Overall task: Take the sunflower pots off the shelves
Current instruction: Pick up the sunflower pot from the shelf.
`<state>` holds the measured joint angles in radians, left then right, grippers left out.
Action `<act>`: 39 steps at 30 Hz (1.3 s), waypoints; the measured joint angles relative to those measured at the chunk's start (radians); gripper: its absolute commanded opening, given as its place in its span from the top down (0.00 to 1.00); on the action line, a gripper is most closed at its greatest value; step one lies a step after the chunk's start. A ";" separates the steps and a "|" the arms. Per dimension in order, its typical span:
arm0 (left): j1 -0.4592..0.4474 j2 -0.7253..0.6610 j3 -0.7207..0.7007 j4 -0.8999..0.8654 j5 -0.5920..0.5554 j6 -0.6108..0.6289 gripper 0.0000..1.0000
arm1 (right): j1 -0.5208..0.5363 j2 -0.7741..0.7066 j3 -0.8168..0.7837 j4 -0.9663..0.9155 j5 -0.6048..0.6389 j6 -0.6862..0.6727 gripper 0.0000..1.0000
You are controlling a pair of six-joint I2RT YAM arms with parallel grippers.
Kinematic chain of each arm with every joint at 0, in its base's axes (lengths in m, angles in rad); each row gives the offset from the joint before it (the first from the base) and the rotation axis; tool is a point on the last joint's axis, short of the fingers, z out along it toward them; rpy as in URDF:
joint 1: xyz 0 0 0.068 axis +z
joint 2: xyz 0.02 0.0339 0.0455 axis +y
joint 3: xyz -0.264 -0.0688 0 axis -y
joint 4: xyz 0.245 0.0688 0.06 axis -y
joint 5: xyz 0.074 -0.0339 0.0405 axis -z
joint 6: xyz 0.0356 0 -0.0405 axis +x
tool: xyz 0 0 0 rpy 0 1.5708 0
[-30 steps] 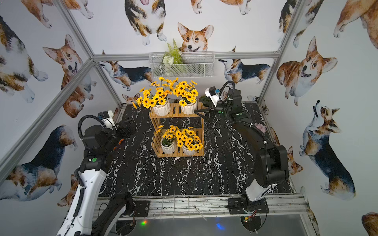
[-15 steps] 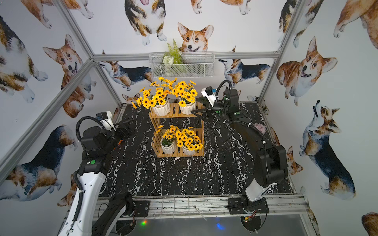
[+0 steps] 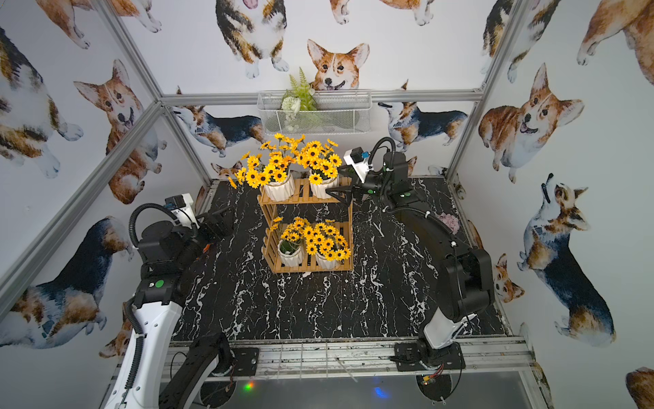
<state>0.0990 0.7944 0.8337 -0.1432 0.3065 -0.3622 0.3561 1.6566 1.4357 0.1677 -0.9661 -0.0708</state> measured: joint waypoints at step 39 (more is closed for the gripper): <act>0.000 -0.058 0.001 -0.029 -0.007 -0.011 0.00 | 0.056 0.039 0.037 0.023 0.100 0.026 0.00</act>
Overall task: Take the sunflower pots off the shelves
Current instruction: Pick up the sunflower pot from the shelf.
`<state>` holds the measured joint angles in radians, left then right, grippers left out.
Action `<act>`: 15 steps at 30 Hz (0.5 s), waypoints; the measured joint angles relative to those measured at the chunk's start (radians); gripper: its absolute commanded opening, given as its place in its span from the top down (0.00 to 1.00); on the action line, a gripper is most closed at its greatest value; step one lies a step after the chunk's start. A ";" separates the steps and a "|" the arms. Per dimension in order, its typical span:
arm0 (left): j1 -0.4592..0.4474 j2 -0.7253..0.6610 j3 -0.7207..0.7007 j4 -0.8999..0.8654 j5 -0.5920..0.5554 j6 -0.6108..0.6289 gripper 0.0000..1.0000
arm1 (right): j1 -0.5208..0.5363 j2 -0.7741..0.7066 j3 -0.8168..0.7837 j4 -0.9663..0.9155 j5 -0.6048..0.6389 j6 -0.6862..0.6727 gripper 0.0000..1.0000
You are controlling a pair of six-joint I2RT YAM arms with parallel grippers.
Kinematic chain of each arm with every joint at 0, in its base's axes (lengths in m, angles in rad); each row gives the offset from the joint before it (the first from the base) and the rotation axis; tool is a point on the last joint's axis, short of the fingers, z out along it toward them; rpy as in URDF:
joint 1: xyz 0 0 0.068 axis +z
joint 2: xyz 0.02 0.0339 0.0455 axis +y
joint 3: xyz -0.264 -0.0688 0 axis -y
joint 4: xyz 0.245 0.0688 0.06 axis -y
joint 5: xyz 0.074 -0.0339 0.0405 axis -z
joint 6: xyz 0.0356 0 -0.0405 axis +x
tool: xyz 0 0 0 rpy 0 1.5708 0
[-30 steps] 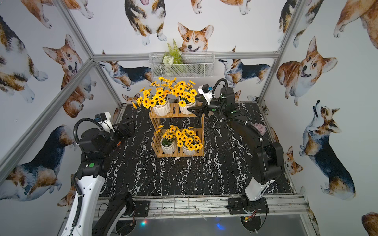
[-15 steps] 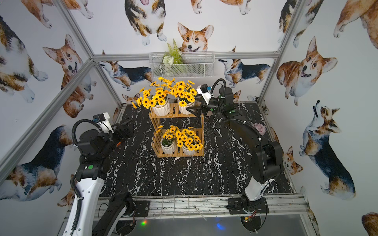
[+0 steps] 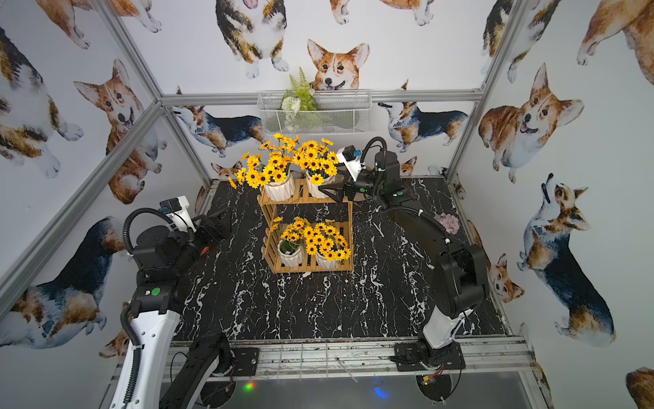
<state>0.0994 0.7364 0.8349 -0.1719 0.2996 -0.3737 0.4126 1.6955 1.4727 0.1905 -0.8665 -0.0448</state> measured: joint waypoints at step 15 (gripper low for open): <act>0.000 -0.007 0.000 -0.001 0.000 0.000 0.00 | 0.015 0.019 0.002 0.038 0.045 0.019 0.00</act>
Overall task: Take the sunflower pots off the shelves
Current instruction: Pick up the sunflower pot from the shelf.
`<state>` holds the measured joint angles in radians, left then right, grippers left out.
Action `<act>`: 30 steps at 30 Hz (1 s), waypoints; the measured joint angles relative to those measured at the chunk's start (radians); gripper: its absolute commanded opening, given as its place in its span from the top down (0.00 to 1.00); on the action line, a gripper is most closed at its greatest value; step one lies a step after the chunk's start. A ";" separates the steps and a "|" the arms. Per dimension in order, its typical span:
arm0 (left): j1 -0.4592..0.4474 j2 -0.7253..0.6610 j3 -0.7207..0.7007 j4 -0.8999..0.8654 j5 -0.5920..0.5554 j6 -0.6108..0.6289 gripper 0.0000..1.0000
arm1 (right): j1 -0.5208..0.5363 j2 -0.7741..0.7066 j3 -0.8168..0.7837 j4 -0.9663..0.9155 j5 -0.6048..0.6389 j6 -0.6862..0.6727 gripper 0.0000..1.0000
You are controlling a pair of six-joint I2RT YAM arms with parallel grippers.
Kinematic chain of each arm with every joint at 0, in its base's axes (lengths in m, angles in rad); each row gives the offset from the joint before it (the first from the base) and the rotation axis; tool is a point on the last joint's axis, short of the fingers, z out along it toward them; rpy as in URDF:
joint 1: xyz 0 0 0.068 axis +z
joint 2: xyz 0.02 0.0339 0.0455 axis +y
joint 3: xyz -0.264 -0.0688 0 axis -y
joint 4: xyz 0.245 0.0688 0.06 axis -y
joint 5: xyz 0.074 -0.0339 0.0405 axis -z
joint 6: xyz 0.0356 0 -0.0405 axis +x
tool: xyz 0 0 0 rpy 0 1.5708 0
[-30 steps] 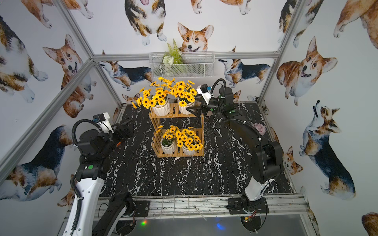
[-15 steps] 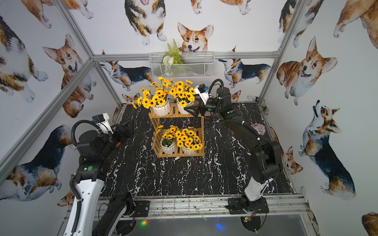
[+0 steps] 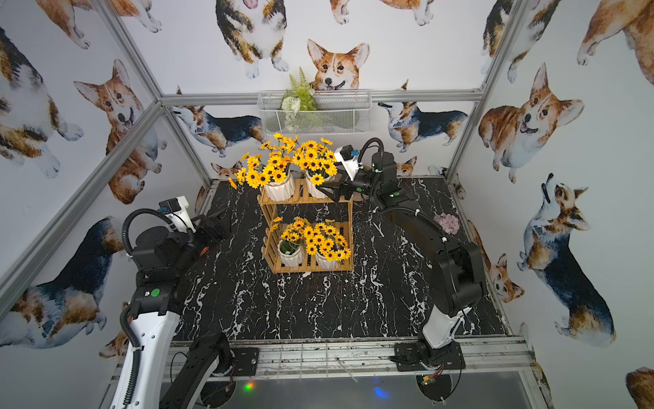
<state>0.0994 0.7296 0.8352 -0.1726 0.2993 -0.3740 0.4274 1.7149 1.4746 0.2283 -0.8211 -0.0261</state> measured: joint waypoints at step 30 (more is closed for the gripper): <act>0.000 -0.011 0.000 -0.003 -0.009 0.000 0.00 | 0.018 0.052 0.051 0.027 0.008 0.001 0.00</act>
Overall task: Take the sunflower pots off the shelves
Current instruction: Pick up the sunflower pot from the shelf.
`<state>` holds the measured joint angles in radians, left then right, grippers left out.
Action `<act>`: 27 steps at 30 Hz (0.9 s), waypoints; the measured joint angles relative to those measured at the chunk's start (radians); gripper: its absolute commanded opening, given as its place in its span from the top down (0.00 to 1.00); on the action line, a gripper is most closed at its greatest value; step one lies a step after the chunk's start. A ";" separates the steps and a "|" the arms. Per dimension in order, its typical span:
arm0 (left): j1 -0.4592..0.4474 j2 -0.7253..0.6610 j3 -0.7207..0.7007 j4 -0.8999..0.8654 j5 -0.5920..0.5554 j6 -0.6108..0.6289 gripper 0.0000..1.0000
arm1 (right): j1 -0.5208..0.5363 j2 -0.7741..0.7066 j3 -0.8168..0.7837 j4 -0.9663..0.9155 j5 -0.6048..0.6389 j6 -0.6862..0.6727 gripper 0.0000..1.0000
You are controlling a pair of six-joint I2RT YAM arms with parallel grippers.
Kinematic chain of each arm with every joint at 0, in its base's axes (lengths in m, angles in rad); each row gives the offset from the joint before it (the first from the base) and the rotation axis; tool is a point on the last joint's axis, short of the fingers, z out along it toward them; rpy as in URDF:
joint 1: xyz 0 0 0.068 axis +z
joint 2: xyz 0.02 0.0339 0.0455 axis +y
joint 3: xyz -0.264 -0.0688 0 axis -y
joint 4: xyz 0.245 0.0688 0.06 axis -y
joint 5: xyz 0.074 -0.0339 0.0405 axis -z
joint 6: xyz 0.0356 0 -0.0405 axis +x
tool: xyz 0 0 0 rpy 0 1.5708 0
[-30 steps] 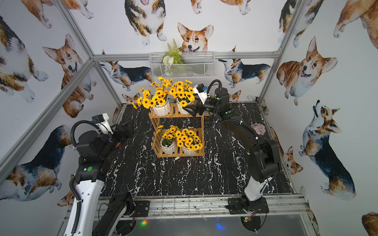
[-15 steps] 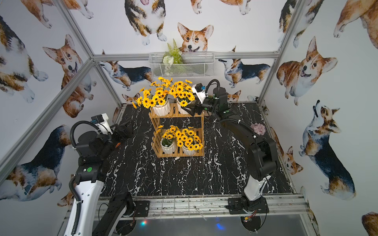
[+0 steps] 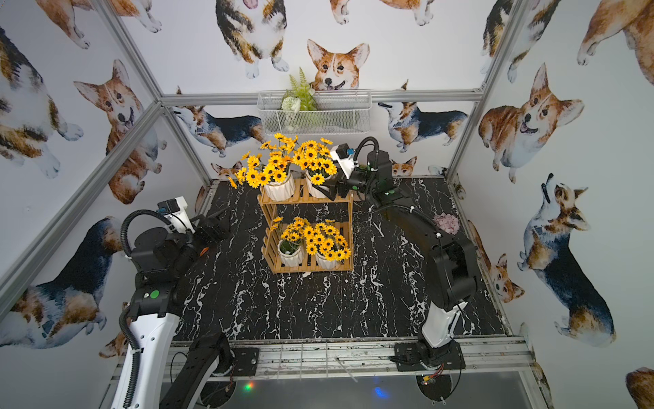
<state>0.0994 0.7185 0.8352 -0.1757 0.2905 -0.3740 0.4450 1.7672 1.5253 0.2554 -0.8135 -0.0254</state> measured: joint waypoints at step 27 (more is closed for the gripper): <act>0.000 -0.010 0.000 -0.003 -0.009 0.004 0.00 | 0.011 0.021 0.016 0.000 -0.003 0.002 0.12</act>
<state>0.0994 0.7090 0.8352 -0.1791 0.2817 -0.3698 0.4561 1.7878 1.5410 0.2558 -0.8169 -0.0231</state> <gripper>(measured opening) 0.999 0.913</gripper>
